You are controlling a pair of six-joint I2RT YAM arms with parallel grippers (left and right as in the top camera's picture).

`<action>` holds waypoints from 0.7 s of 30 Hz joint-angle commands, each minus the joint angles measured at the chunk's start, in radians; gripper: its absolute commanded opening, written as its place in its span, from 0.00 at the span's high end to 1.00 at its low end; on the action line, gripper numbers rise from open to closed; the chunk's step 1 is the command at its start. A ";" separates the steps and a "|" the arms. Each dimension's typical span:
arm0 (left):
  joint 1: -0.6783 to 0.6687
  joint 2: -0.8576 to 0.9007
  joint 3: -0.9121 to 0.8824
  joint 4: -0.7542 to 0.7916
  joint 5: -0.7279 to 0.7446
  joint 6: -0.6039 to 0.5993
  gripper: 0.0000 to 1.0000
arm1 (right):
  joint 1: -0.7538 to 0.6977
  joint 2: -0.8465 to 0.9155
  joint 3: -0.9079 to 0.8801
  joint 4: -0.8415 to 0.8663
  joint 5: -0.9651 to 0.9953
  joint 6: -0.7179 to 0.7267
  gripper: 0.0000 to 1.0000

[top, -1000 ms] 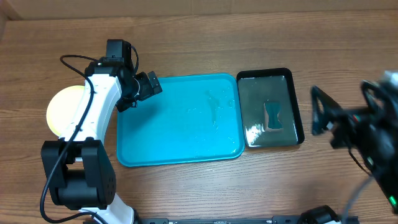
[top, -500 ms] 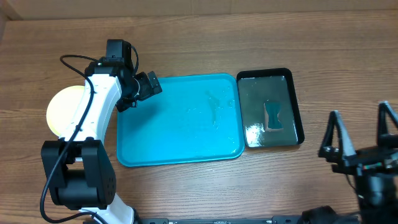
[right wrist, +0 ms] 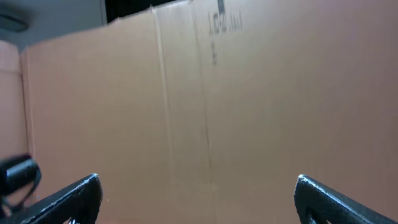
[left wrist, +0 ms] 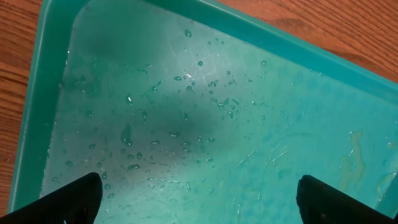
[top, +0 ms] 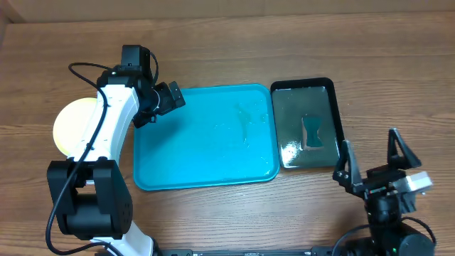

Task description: Clean dirty plates on tray and stack at the side

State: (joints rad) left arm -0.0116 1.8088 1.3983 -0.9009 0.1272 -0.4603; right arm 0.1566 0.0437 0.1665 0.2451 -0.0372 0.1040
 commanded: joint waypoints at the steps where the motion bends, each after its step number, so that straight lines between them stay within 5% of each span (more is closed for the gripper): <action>1: -0.001 0.003 -0.003 0.001 -0.004 0.019 0.00 | -0.008 -0.028 -0.059 0.012 -0.008 -0.001 0.00; 10: 0.000 0.003 -0.003 0.001 -0.004 0.019 0.00 | -0.034 -0.041 -0.160 0.006 -0.012 -0.001 0.00; 21: 0.000 0.003 -0.003 0.000 -0.004 0.019 0.00 | -0.034 -0.041 -0.159 -0.286 -0.006 -0.004 0.00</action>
State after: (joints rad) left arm -0.0116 1.8088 1.3983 -0.9005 0.1272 -0.4603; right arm 0.1272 0.0147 0.0185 -0.0063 -0.0452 0.1036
